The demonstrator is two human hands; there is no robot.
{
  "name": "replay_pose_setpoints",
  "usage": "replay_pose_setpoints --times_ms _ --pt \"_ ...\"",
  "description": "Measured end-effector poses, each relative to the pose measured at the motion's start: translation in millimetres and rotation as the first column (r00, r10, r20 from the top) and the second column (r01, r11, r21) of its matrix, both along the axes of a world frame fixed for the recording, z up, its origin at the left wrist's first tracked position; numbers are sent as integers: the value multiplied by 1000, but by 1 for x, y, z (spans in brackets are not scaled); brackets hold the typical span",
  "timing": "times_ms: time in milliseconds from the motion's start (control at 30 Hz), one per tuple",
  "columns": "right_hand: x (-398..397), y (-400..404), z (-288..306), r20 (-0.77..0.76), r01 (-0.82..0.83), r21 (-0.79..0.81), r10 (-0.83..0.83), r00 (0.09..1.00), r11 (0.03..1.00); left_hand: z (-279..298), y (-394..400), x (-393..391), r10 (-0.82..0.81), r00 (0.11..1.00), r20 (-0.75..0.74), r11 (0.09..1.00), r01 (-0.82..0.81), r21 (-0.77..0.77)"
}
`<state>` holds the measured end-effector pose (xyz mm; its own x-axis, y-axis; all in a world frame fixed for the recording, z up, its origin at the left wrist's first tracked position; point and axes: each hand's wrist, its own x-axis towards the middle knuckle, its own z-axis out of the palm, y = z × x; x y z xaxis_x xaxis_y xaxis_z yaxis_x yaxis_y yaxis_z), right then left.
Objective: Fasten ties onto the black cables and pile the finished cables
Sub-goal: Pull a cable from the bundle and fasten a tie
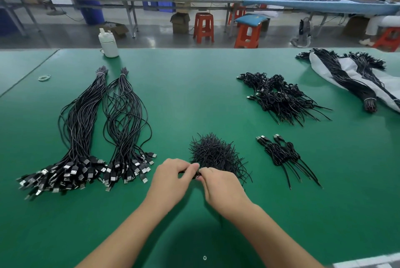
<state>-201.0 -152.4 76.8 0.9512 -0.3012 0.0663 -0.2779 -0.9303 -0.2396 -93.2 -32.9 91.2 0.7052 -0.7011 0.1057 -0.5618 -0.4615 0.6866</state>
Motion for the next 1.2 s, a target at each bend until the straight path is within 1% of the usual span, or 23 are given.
replay_pose_setpoints --times_ms 67,167,333,433,600,667,767,833,867,900,933,967,1000,1033,1067,1100,1133,1167,1200 --pt "0 0 -1 -1 15 23 -15 1000 1000 1 0 -3 -60 996 60 998 60 -11" --pt "2 1 -3 -20 25 31 -24 1000 999 2 -1 -5 -72 993 94 997 75 -30" --pt "1 2 -6 -26 55 20 -55 998 998 -1 0 -8 -118 976 186 992 108 60" --pt "1 2 -6 -28 26 -5 -26 999 1000 -4 -1 -12 -96 963 253 992 72 100" --pt "-1 -4 -4 -23 -60 -47 59 998 997 -5 -2 -13 -92 951 294 993 64 103" --pt "-1 -6 -2 -25 -100 -66 99 995 993 -7 -2 -14 -86 956 282 995 66 78" --pt "-1 -9 0 -24 -127 -87 126 992 988 -7 -2 -13 -62 973 222 998 56 34" --pt "0 -6 6 23 -130 -106 134 991 986 -5 -2 -11 -60 975 212 998 51 47" --pt "0 -4 9 62 -125 -141 135 989 982 -4 -3 -10 -52 978 204 998 41 57" --pt "0 -1 13 115 -102 -200 126 985 975 -3 -2 -8 -33 982 186 998 22 59" --pt "-1 3 17 202 -69 -245 120 972 967 -2 -2 -5 5 988 151 999 -11 41" --pt "-3 7 18 326 -41 -265 130 937 963 -1 0 -1 57 994 97 998 -57 0" --pt "-5 11 19 455 -37 -253 153 877 967 0 2 4 114 993 27 992 -113 -53" --pt "-8 15 18 551 -51 -222 168 818 974 2 4 9 169 984 -48 980 -173 -103" --pt "-10 17 18 601 -69 -187 170 781 980 4 6 14 216 968 -125 962 -233 -144" --pt "-12 18 18 598 -74 -122 133 790 990 5 8 19 248 947 -204 942 -285 -176" --pt "-14 17 19 550 -51 -9 48 834 999 6 9 21 258 924 -283 926 -320 -202" --pt "-14 15 20 455 -2 146 -65 888 989 7 10 22 245 902 -356 915 -336 -222" --pt "-13 12 20 343 51 299 -157 926 953 8 10 21 218 882 -418 913 -335 -232"
